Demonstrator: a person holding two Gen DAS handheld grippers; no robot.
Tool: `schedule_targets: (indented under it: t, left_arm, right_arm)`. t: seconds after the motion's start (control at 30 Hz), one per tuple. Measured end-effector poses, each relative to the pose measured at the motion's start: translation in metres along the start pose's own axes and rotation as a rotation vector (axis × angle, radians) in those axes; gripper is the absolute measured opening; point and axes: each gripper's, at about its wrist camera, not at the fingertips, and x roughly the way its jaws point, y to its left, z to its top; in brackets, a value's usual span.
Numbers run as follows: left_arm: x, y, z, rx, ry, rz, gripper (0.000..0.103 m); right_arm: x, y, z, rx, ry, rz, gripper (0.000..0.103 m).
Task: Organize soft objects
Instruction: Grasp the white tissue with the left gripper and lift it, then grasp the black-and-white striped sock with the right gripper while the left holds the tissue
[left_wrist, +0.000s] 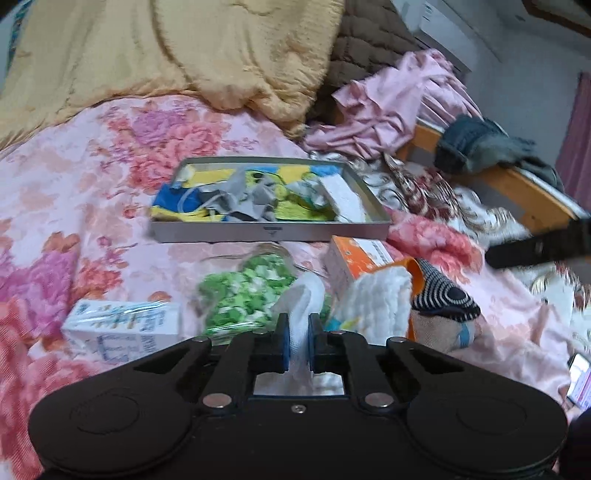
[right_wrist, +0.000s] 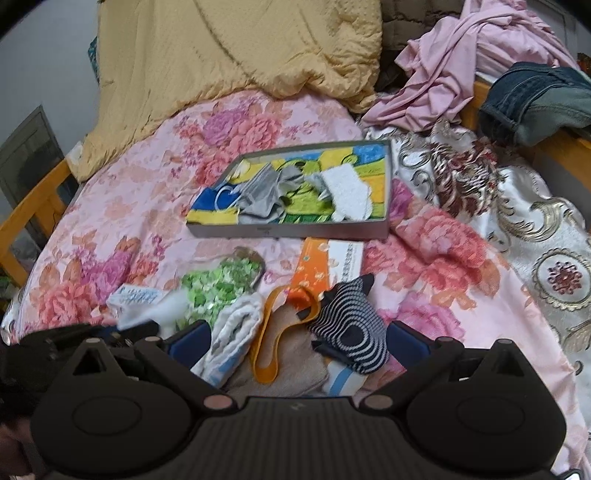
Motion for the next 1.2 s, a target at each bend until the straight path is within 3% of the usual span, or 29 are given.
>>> schedule_targets:
  t: [0.23, 0.43, 0.6, 0.83, 1.0, 1.2]
  left_arm:
    - [-0.018, 0.017, -0.005, -0.043, 0.009, 0.043, 0.01]
    - [-0.021, 0.024, -0.011, -0.071, 0.017, 0.057, 0.01]
    - [-0.023, 0.027, -0.01, -0.102, 0.004, 0.064, 0.011]
    - [-0.023, 0.026, -0.008, -0.107, 0.005, 0.072, 0.012]
    - [-0.023, 0.029, -0.01, -0.111, 0.011, 0.073, 0.012]
    - [-0.023, 0.029, -0.011, -0.114, 0.011, 0.075, 0.012]
  right_arm:
    - [0.024, -0.001, -0.01, -0.06, 0.05, -0.012, 0.103]
    - [0.041, -0.023, -0.006, -0.056, 0.064, -0.092, 0.103]
    - [0.059, -0.028, -0.003, -0.14, 0.087, -0.142, 0.102]
    - [0.077, -0.022, -0.002, -0.209, 0.118, -0.143, 0.093]
    - [0.09, -0.02, 0.003, -0.231, 0.117, -0.148, 0.083]
    - [0.095, -0.025, 0.006, -0.226, 0.129, -0.141, 0.055]
